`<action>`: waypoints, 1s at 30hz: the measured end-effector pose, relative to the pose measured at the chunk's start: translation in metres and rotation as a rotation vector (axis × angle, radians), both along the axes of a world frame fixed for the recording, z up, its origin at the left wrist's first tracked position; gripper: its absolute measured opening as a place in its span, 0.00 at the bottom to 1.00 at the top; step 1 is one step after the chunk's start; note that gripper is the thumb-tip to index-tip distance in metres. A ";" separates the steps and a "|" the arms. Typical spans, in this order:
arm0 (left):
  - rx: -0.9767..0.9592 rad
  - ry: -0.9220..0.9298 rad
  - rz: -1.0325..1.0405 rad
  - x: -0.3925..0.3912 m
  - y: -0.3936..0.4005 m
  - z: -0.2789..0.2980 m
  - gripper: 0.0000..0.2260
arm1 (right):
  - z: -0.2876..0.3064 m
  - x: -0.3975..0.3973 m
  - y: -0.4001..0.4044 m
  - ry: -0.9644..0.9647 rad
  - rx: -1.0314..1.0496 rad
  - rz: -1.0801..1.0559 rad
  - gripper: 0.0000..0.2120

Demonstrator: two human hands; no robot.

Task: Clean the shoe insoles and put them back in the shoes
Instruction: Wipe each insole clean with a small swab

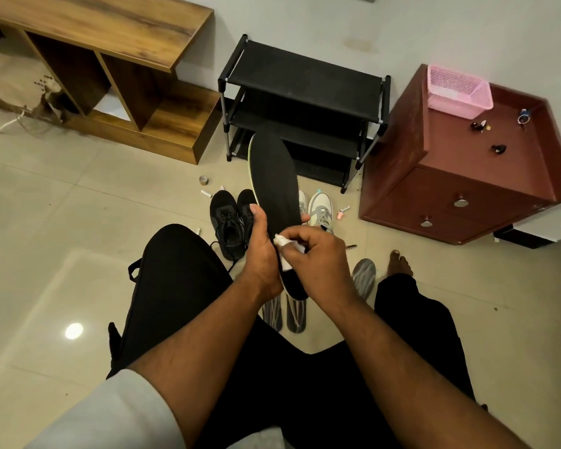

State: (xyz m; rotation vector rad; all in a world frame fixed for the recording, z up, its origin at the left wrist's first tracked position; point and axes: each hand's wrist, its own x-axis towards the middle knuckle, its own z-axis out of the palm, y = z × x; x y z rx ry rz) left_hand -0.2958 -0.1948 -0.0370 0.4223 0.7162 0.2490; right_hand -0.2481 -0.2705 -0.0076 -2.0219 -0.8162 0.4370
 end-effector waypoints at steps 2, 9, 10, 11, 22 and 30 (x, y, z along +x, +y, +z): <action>-0.007 -0.026 0.003 0.000 -0.001 -0.001 0.39 | -0.003 0.011 -0.002 -0.064 -0.023 -0.066 0.04; -0.018 -0.071 0.008 0.001 -0.003 -0.004 0.32 | -0.005 0.018 -0.001 -0.112 -0.057 -0.088 0.06; -0.040 -0.071 -0.002 0.000 -0.002 -0.005 0.32 | -0.003 0.011 0.001 -0.074 -0.035 -0.032 0.06; -0.061 -0.072 -0.017 0.000 -0.002 -0.006 0.32 | -0.002 0.006 0.003 -0.050 -0.018 0.017 0.06; -0.002 -0.037 -0.012 0.002 -0.005 -0.006 0.25 | -0.004 0.031 0.002 -0.147 -0.031 -0.109 0.05; 0.019 -0.059 -0.012 -0.002 -0.007 -0.002 0.24 | -0.001 0.030 0.001 -0.143 0.024 -0.100 0.04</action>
